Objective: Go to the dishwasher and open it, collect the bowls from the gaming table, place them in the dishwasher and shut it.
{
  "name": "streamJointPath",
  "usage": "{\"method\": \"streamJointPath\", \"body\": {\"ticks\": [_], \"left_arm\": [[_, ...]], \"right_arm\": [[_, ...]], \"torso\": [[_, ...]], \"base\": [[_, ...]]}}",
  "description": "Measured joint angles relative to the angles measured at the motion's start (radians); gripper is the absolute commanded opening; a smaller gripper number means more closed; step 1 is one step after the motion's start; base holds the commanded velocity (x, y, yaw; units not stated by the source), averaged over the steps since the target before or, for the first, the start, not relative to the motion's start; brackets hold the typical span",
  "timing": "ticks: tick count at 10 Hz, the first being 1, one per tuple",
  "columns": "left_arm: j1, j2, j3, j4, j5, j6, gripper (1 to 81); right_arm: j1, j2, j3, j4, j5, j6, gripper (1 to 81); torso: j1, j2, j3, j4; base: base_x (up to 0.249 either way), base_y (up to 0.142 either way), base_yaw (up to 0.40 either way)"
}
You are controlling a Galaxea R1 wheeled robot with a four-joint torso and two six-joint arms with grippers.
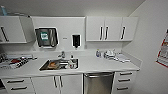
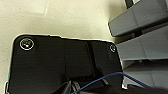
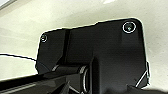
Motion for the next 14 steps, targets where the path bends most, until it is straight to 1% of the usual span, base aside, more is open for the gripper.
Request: {"method": "streamJointPath", "body": {"ticks": [2, 4, 14], "left_arm": [[0.011, 0.001, 0.0, 0.0, 0.004, 0.0, 81.1], [-0.009, 0.0, 0.0, 0.0, -0.001, 0.0, 81.1], [0.002, 0.001, 0.0, 0.0, -0.004, 0.0, 81.1]], "right_arm": [[-0.014, 0.0, -0.001, 0.0, -0.007, 0.0, 81.1], [0.008, 0.0, -0.003, 0.0, 0.003, 0.0, 81.1], [0.001, 0.0, -0.008, 0.0, -0.003, 0.0, 81.1]], "torso": [[-0.001, -0.001, 0.0, 0.0], [0.0, 0.0, 0.0, 0.0], [0.0, 0.0, 0.0, 0.0]], "base": [[0.11, 0.0, 0.0], [0.11, 0.0, 0.0], [0.111, 0.0, 0.0]]}}
